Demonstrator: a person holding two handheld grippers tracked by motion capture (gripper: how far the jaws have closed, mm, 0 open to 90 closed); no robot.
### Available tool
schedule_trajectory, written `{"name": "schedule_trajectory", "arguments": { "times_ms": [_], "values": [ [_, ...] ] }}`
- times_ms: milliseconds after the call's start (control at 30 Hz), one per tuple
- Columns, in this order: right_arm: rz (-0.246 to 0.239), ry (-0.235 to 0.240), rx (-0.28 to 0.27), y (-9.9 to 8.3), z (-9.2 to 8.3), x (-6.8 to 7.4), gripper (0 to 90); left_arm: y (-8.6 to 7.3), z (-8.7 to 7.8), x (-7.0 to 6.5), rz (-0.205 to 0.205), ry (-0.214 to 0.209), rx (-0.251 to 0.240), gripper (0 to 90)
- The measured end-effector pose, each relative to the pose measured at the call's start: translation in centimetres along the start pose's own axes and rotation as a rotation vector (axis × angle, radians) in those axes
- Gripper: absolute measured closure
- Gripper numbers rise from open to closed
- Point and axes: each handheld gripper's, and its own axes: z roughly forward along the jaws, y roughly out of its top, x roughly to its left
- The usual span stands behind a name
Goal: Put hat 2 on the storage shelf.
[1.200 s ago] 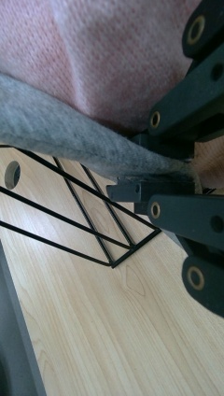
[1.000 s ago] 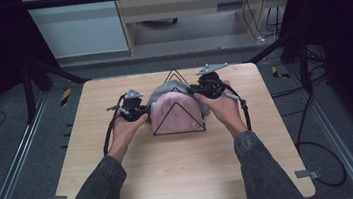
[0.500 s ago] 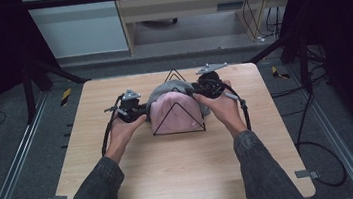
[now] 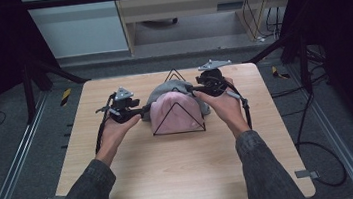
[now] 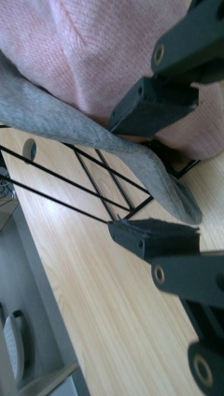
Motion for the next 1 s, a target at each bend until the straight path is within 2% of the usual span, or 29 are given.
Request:
{"name": "schedule_trajectory", "arguments": {
  "times_ms": [133, 400, 500, 600, 767, 1000],
  "values": [
    [0.016, -0.012, -0.016, 0.4, -0.8, -0.2, 40.1, 0.6, -0.9, 0.0, 0.007, 0.02, -0.002, 35.8],
    [0.046, -0.027, -0.032, 0.8, -1.7, -0.5, 33.4, 2.0, -2.7, -0.3, 0.015, 0.05, -0.002, 25.9],
    [0.057, -0.044, -0.039, 1.0, -2.1, -0.4, 28.6, 2.4, -3.2, -0.6, 0.003, 0.035, -0.015, 21.0],
    [0.057, -0.057, -0.042, 1.1, -2.2, -0.3, 26.4, 2.6, -3.6, -0.9, 0.015, 0.032, -0.005, 18.5],
    [0.067, -0.078, -0.069, 1.3, -2.8, -0.1, 21.3, 2.9, -4.4, -1.6, 0.03, 0.003, -0.014, 13.7],
    [0.055, -0.077, -0.099, 1.5, -3.6, 0.4, 18.3, 3.2, -5.2, -2.9, 0.057, -0.031, -0.018, 11.7]
  ]
}}
